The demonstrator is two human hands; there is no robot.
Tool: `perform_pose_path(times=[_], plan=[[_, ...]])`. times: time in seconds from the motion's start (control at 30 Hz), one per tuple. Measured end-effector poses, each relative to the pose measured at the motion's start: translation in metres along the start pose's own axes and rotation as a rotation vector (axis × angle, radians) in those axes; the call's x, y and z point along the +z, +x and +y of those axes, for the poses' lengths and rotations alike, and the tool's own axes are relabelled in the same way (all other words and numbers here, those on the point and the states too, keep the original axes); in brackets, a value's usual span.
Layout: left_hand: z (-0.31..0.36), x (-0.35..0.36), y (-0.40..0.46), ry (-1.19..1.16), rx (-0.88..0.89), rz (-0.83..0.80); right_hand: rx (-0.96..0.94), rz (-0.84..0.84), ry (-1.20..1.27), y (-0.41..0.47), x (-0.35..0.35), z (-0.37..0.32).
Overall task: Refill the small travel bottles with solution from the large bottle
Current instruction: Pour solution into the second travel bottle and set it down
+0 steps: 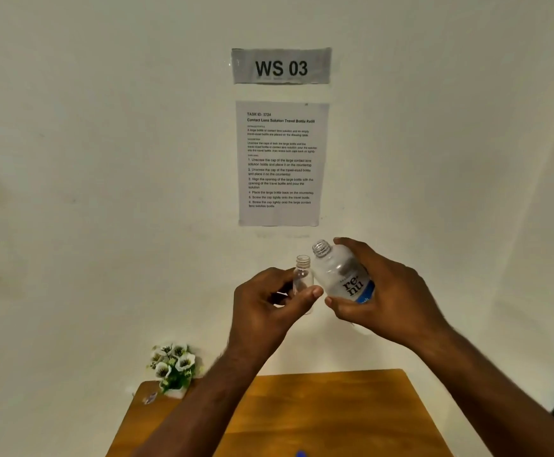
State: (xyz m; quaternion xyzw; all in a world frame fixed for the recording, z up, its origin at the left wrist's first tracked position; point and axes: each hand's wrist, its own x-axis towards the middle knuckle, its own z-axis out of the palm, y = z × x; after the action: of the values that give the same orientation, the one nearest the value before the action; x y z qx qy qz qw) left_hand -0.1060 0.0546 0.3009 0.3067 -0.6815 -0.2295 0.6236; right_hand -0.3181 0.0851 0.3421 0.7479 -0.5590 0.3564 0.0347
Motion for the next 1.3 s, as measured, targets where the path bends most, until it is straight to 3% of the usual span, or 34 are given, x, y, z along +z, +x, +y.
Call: perform_pose_path(times=[1.3], plan=[[0.010, -0.015, -0.001, 0.030, 0.035, 0.053, -0.173, -0.116, -0.505, 0.028, -0.056, -0.039]])
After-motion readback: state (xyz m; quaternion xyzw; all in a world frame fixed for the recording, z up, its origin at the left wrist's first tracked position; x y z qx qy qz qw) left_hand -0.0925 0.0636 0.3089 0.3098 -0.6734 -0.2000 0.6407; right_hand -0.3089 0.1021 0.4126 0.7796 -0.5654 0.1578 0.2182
